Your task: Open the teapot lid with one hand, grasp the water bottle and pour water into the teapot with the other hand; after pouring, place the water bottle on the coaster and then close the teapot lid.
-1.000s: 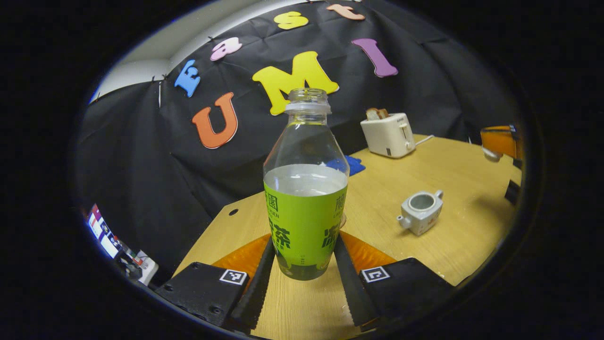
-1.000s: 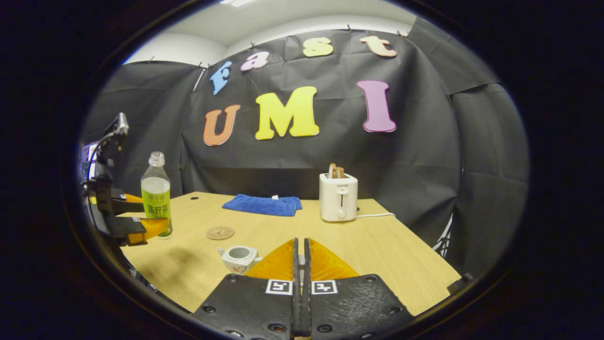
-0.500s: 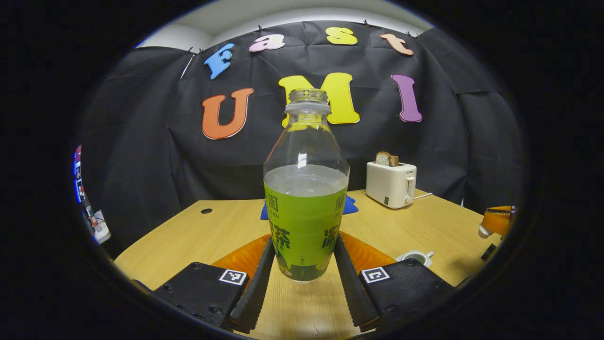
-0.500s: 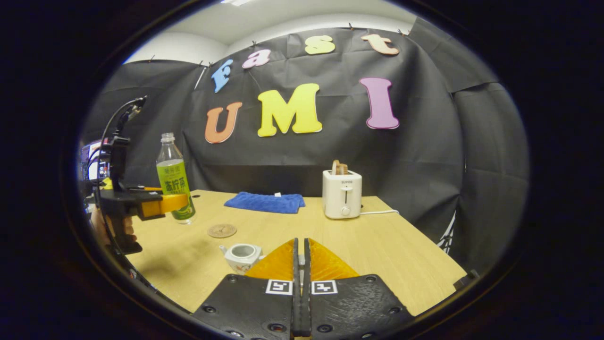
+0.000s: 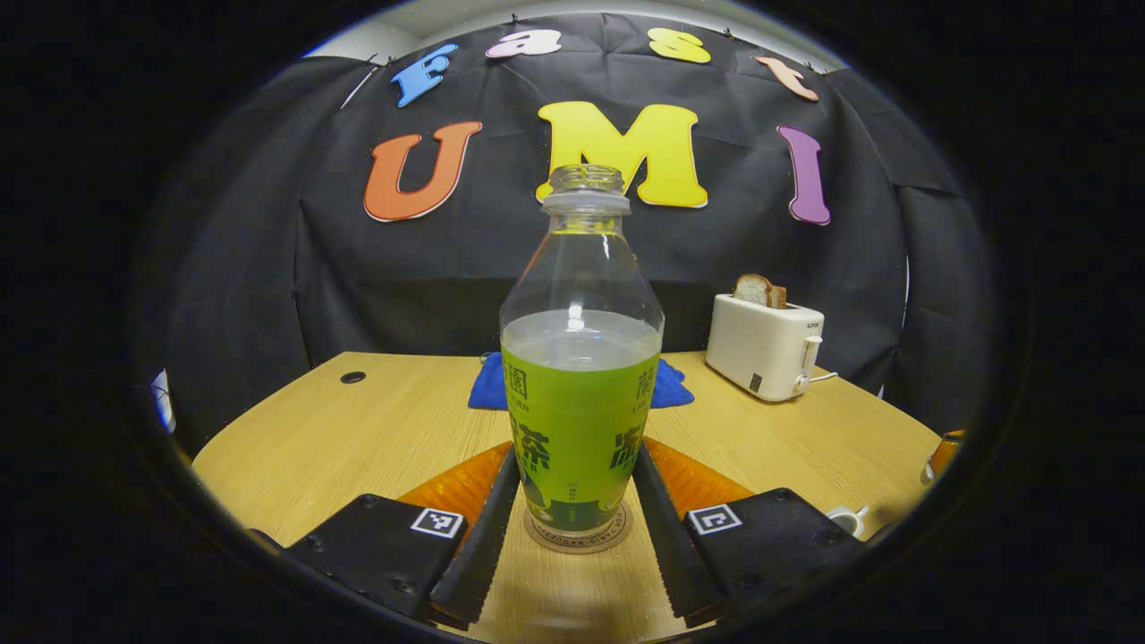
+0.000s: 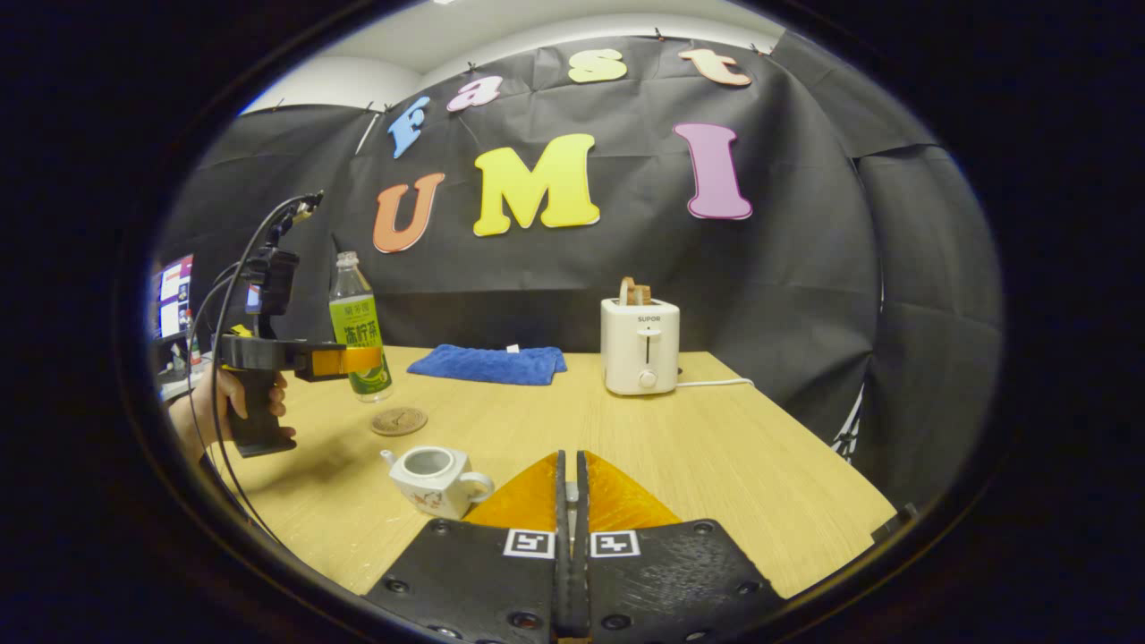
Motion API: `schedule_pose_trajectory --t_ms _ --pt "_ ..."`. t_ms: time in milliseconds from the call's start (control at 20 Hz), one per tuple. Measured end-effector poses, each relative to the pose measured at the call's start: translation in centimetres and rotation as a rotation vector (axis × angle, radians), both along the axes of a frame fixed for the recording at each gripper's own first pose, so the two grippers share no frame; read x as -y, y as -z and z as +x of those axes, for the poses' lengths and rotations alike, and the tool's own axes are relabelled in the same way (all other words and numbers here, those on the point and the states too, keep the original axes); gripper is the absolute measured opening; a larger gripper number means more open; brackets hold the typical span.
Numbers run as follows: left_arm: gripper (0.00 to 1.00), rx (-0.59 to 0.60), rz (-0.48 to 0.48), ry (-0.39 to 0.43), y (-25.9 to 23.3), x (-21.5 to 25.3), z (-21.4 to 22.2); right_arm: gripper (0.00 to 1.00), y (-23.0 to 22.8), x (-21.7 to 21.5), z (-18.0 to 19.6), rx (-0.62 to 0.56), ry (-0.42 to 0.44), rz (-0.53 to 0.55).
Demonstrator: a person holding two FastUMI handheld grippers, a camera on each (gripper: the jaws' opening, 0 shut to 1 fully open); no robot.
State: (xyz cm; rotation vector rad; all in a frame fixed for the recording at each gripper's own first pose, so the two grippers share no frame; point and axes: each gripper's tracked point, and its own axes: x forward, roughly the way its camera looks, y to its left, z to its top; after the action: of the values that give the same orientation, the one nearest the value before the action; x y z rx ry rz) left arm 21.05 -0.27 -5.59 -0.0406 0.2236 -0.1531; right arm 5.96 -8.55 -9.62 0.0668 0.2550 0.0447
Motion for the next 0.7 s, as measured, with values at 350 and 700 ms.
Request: schedule_pose_trajectory --t_ms 350,700 --pt "0.77 -0.058 -0.021 0.002 3.1 -0.2 1.5 0.00 1.1 -0.4 1.1 -0.025 -0.008 -0.002" --pt "0.80 -0.085 -0.022 0.011 3.8 0.2 2.0 0.00 1.1 -0.4 0.9 -0.025 -0.008 -0.006"
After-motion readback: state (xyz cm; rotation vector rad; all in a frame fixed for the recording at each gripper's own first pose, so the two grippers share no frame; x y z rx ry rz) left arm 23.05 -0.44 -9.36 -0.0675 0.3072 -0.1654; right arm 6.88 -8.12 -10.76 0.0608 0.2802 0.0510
